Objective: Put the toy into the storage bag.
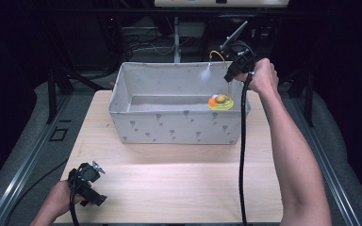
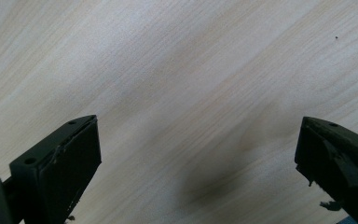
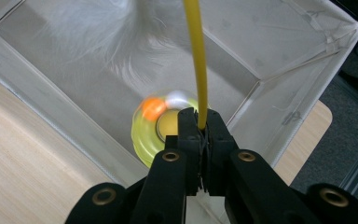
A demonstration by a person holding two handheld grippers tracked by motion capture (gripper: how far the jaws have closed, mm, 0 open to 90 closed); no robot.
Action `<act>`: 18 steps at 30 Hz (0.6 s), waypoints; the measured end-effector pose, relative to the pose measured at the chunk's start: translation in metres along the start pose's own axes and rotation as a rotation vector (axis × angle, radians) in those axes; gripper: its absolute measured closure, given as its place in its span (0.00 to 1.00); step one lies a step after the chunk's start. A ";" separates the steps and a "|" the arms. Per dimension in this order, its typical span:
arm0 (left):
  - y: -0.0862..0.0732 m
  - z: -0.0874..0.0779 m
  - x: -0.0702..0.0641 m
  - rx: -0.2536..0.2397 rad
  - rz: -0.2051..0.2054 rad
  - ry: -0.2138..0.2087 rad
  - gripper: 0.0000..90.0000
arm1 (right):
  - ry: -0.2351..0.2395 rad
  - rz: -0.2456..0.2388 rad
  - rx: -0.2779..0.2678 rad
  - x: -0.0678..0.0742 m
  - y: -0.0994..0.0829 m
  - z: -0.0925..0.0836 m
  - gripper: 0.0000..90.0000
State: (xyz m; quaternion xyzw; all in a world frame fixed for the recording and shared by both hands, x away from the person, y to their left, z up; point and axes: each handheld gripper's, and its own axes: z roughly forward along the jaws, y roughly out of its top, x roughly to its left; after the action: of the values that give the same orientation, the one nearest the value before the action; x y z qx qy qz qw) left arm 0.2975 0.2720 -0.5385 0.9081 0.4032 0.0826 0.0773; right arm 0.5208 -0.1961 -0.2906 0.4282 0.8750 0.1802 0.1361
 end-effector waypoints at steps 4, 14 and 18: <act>0.000 0.000 0.000 -0.001 0.004 0.002 0.01 | 0.005 0.001 0.003 -0.001 -0.005 0.003 0.98; 0.000 0.000 0.000 0.000 0.002 0.001 0.01 | 0.007 0.012 0.025 -0.002 -0.018 0.015 0.98; 0.000 0.000 0.000 -0.001 0.005 0.002 0.01 | 0.002 0.005 0.044 -0.002 -0.023 0.021 0.98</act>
State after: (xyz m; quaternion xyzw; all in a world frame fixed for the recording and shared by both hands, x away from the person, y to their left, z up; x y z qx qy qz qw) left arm 0.2977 0.2718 -0.5388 0.9090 0.4009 0.0837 0.0773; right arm 0.5142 -0.2069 -0.3189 0.4333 0.8777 0.1617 0.1251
